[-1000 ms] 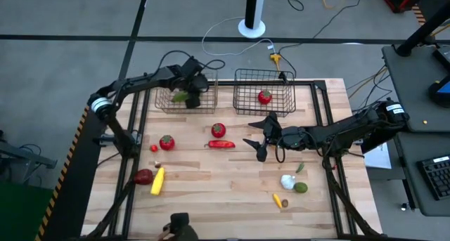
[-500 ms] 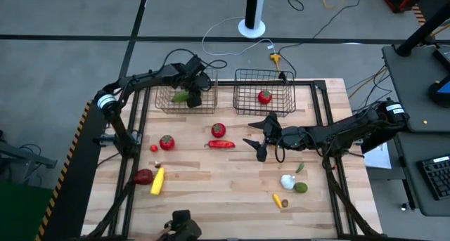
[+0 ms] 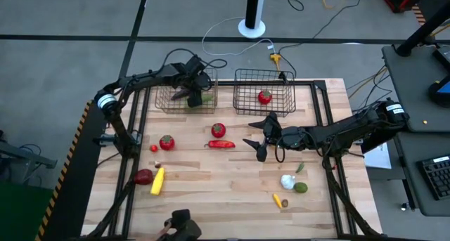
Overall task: Sort produce into baskets
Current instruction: Put the yellow lemon into the right wire basket
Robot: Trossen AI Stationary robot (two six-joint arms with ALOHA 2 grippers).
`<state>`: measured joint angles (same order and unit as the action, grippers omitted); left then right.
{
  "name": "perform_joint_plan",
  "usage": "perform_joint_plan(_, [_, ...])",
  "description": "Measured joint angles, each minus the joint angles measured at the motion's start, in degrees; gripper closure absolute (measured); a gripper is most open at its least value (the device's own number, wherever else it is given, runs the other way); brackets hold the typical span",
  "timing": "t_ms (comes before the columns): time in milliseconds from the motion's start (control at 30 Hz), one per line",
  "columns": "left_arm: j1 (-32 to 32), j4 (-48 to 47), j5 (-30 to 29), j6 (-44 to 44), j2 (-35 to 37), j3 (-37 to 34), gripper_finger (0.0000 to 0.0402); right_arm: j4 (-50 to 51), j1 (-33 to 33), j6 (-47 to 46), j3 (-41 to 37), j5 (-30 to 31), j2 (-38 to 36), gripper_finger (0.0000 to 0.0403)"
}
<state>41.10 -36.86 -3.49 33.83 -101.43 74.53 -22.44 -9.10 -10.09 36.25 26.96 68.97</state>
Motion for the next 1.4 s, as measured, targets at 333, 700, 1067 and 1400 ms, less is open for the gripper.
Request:
perform_joint_plan(333, [-1.0, -0.3, 1.7, -9.8, 7.2, -0.5, 0.0191, 0.0, 0.0, -0.6, 0.0, 0.0, 0.0, 0.0080])
perform_joint_plan(700, [-10.2, 11.0, 2.5, -21.1, 23.4, -13.9, 0.0200, 2.2, 0.0, -3.7, 0.0, 0.0, 0.0, 0.0094])
perform_joint_plan(1067, [-30.1, 18.3, -13.0, -34.9, 38.4, -25.3, 0.0201, 9.1, 2.1, -13.7, 0.0, -0.1, -1.3, 0.0097])
perform_joint_plan(1400, [-42.0, 25.0, -19.8, -41.1, 42.7, -31.8, 0.0201, 50.0, 2.9, -26.7, 18.1, -1.5, 1.0, 0.0103])
